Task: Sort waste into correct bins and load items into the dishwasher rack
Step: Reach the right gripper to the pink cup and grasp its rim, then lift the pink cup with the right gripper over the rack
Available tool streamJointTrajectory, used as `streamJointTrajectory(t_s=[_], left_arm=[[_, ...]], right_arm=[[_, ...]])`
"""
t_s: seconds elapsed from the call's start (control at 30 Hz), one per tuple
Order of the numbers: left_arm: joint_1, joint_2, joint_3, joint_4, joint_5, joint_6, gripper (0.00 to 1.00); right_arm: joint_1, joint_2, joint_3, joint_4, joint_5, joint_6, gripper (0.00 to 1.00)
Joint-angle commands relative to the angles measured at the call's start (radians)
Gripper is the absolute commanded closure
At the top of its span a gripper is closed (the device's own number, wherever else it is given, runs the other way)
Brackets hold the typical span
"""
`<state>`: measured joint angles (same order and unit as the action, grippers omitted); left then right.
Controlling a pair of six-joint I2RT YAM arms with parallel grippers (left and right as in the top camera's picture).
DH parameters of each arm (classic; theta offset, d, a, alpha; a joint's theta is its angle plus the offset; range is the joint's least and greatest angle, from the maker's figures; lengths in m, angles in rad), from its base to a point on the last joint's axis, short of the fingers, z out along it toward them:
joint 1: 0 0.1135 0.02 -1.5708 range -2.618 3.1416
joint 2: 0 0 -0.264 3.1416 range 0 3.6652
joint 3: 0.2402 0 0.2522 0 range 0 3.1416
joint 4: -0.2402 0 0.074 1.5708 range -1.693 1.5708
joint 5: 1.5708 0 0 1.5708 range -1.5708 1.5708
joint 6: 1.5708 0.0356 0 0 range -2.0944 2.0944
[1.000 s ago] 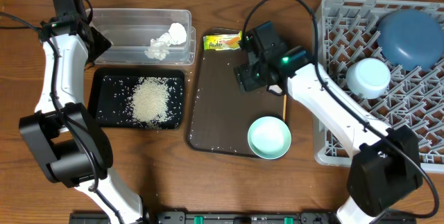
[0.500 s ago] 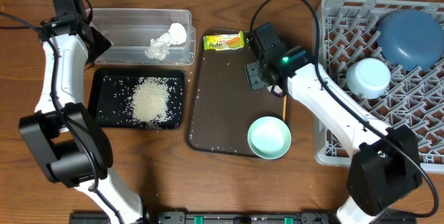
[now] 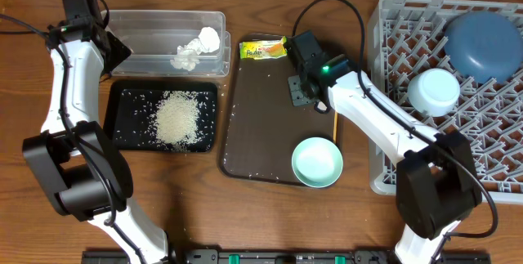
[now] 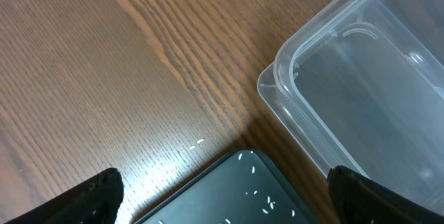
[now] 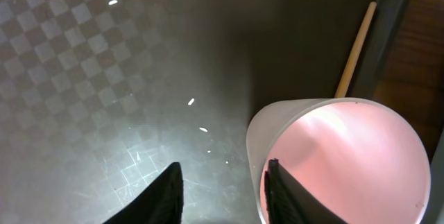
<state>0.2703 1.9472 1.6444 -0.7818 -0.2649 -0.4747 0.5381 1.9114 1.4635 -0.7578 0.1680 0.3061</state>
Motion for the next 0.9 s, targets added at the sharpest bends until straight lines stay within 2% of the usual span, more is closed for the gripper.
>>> streamJointTrajectory(t_s=[0.0,0.27,0.43,0.63,0.87], left_arm=[[0.002,0.009,0.0,-0.003,-0.006,-0.01,0.04],[0.002,0.009,0.0,-0.003,-0.006,-0.01,0.04],[0.002,0.009,0.0,-0.003,-0.006,-0.01,0.04],[0.002,0.009,0.0,-0.003,-0.006,-0.01,0.04],[0.002,0.009,0.0,-0.003,-0.006,-0.01,0.04]], right_arm=[[-0.014,0.001,0.002,0.003,0.018,0.009,0.65],[-0.018,0.019,0.0,0.006,0.08,0.008,0.63],[-0.021,0.031,0.0,0.006,0.053,0.009,0.64],[-0.02,0.031,0.0,-0.002,0.034,0.015,0.75],[-0.021,0.038,0.0,-0.004,0.041,0.016,0.77]])
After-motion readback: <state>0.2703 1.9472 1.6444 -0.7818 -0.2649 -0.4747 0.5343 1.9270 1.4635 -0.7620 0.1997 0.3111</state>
